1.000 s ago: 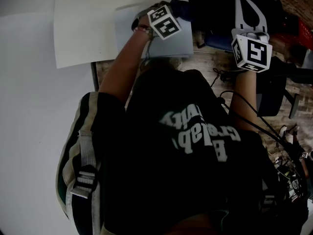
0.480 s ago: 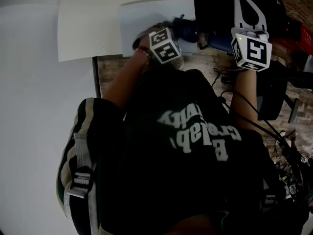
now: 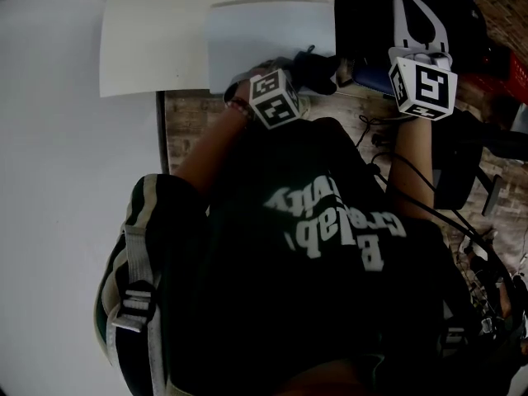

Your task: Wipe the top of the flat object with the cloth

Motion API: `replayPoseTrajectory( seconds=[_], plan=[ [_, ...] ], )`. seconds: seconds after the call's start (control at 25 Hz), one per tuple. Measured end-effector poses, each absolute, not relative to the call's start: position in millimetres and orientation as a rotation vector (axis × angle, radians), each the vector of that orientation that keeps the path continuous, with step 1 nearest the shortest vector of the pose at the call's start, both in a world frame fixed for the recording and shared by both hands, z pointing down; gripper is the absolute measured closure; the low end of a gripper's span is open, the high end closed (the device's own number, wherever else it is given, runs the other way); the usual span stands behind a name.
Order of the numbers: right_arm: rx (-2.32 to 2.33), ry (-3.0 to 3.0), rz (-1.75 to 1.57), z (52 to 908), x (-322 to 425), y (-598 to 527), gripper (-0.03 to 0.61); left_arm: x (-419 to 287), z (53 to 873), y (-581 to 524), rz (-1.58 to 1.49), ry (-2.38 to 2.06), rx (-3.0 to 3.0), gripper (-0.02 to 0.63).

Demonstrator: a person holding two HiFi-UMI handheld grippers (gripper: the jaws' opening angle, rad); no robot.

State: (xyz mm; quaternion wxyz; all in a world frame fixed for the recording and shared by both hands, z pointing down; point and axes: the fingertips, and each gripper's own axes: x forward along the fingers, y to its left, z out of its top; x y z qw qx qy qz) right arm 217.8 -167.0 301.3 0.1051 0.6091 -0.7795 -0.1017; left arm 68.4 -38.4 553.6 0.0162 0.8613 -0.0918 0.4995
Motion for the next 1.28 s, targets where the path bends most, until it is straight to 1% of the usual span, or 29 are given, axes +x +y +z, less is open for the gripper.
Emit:
replayPoseTrajectory(
  seconds=[0.28,0.88,0.96,1.28],
  plan=[
    [1.763,-2.317,-0.291,304,209,-170,0.584,67,546,-60,1.521,-0.346,2.684,0.540],
    [1.780,-2.291,-0.275,309,214,-171,0.584,70,548,-203,1.683,-0.748,2.660,0.539],
    [1.789,-2.287,-0.273,308,216,-171,0.584,71,549,-207,1.718,-0.775,2.663,0.540],
    [1.787,-2.294,-0.279,308,210,-171,0.584,69,550,-194,1.695,-0.771,2.686,0.541]
  ],
)
